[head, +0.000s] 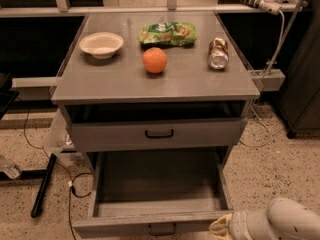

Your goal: Close middle drawer

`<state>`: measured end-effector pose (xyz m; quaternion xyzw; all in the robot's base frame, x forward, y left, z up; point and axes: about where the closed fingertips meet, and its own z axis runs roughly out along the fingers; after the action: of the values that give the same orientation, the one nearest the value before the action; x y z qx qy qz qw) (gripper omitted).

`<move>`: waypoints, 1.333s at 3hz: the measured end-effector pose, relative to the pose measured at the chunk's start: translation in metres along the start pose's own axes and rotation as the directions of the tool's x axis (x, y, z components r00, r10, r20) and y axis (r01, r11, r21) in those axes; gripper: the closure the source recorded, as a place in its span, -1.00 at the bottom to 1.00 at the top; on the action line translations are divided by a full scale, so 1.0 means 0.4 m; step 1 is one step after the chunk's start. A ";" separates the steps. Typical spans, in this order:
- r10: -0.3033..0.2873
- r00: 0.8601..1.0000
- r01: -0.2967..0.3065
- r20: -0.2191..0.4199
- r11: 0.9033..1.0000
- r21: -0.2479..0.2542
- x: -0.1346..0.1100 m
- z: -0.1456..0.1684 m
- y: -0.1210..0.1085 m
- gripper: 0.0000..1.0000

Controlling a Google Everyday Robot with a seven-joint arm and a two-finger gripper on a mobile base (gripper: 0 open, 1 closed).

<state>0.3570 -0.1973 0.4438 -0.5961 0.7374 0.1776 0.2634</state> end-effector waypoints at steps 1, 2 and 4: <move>-0.038 0.999 0.038 -0.034 0.999 -0.023 0.003 0.039 0.005 1.00; -0.042 0.999 0.041 -0.034 0.999 -0.025 0.001 0.042 0.004 0.63; -0.042 0.999 0.041 -0.034 0.999 -0.025 0.001 0.042 0.004 -0.30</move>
Offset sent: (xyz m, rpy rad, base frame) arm 0.0003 0.0075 -0.0121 -0.0330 0.0033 0.0376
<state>0.3581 -0.1875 0.4300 -0.6175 0.7271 0.1705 0.2470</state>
